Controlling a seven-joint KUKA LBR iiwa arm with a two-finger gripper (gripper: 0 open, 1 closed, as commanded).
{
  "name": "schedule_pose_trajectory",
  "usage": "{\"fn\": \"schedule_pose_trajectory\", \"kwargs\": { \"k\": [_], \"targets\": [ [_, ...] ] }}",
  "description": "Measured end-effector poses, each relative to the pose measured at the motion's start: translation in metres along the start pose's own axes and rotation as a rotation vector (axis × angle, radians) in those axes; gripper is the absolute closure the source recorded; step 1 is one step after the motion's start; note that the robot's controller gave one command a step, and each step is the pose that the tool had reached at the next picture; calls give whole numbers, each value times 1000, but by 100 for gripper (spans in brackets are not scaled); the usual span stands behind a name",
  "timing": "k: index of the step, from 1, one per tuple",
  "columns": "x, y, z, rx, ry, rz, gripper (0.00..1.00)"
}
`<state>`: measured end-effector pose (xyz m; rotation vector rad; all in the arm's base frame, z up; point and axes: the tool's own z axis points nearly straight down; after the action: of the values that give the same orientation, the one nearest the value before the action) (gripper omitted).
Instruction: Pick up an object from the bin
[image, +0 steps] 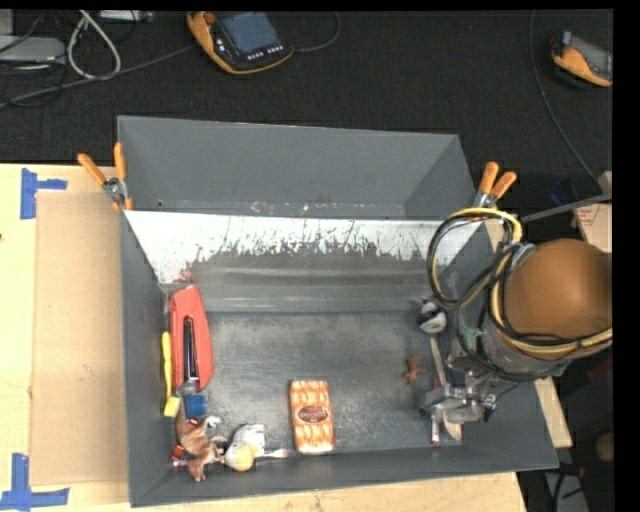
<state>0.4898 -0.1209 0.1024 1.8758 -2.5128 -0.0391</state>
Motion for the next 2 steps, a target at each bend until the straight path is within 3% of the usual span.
{"fn": "schedule_pose_trajectory", "kwargs": {
  "k": [2],
  "targets": [
    [-3, 2, -91, -4, -3, 2, 100]
  ]
}}
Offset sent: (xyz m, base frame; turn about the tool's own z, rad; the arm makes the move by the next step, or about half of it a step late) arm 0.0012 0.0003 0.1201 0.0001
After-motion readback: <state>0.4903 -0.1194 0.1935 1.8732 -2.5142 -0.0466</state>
